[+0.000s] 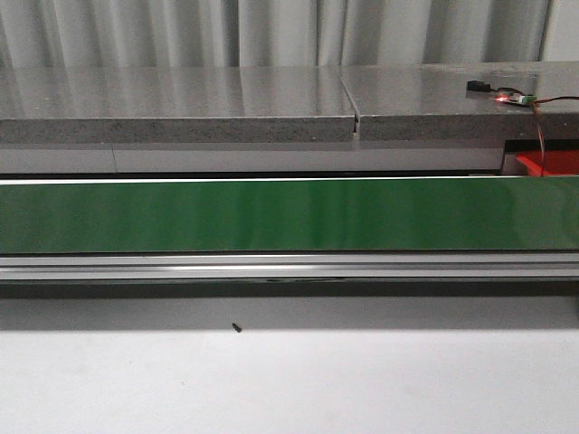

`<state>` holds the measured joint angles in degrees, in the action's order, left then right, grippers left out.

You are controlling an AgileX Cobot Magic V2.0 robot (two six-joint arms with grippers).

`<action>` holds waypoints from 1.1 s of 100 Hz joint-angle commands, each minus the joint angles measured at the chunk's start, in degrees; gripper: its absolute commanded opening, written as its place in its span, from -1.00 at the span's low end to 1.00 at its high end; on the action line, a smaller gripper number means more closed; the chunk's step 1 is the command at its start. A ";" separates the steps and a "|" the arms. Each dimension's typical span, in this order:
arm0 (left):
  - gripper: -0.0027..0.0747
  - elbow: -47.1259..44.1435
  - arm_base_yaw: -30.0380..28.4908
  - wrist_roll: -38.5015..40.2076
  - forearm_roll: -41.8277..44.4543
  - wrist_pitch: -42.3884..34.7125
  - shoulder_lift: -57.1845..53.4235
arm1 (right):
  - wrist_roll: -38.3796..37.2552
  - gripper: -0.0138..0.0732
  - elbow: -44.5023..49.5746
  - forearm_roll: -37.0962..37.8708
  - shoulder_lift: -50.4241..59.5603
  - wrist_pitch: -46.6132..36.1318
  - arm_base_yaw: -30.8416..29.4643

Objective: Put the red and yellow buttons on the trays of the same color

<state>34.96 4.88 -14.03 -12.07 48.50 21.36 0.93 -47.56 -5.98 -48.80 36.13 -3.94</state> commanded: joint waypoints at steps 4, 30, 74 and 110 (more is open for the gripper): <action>-0.98 1.35 0.45 0.00 -1.21 -3.70 0.40 | 1.22 -0.95 -1.38 0.30 4.25 -3.23 0.53; -0.98 1.35 0.45 0.00 -1.21 -3.70 0.40 | 4.81 -0.95 -1.33 0.50 9.31 -3.40 0.53; -0.98 1.35 0.45 0.00 -1.21 -3.70 0.40 | 5.16 -0.95 3.65 1.29 14.58 -9.19 0.53; -0.98 1.35 0.45 0.00 -1.21 -3.70 0.40 | 5.16 -0.95 12.32 -0.74 22.90 -11.95 0.53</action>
<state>34.96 4.88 -14.03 -12.07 48.50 21.36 5.51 -35.79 -6.06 -27.74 29.07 -3.51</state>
